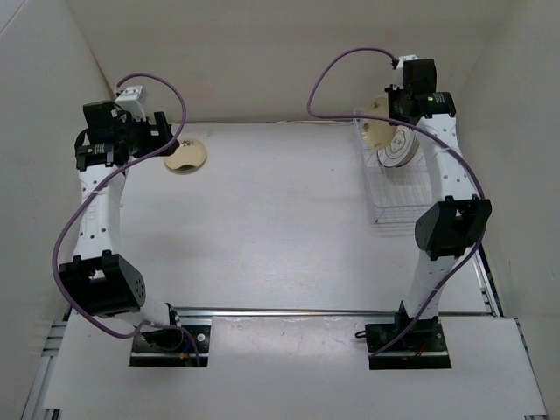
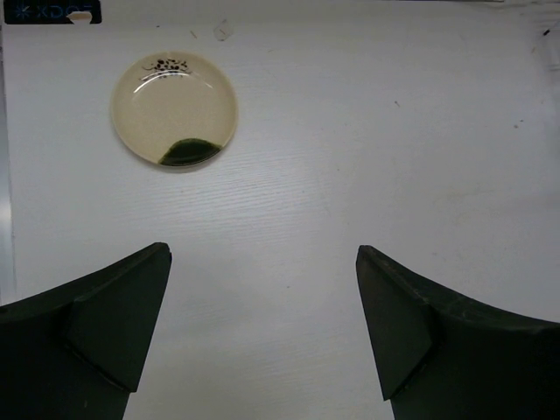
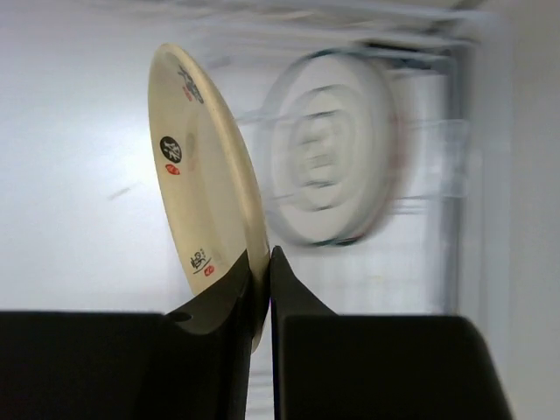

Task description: Unload the plates from the dish rack

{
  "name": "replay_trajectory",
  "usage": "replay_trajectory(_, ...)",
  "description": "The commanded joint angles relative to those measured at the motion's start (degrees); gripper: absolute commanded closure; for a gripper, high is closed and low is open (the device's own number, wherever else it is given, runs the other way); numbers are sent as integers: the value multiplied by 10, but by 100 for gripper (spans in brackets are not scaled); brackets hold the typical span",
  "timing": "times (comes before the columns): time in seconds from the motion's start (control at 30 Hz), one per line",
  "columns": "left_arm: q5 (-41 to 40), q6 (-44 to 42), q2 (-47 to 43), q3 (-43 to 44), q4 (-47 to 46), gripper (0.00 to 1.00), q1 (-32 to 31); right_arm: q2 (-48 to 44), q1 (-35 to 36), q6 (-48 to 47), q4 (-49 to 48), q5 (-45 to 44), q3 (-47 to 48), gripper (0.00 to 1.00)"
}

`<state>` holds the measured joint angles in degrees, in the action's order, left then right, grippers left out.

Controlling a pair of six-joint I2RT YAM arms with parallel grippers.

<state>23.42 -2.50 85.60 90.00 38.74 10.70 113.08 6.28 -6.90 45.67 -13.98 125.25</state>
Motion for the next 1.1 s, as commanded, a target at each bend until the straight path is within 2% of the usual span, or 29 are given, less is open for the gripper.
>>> replay_trajectory(0.0, 55, 18, 2, 17, -2, 6, 1, -66, 5, 62, 58, 320, -36, 100)
replay_trajectory(0.13, 154, 36, 14, -9, -2, 16, 1, -112, 52, 52, 97, 474, -144, 100)
replay_trajectory(0.3, 264, 66, 47, -35, -2, 18, 1, -106, 112, 24, 128, 599, -161, 100)
replay_trajectory(0.43, 339, 87, 67, -61, -2, 18, -10, -68, 171, 24, 133, 608, -111, 100)
replay_trajectory(0.53, 360, 93, 72, -66, -2, 18, -25, -35, 192, 24, 133, 608, -77, 100)
replay_trajectory(0.77, 378, 98, 72, -71, -2, 17, -64, 35, 215, 24, 122, 614, -32, 100)
replay_trajectory(1.07, 384, 93, 62, -89, -2, 17, -69, 101, 226, 49, 94, 640, 36, 100)
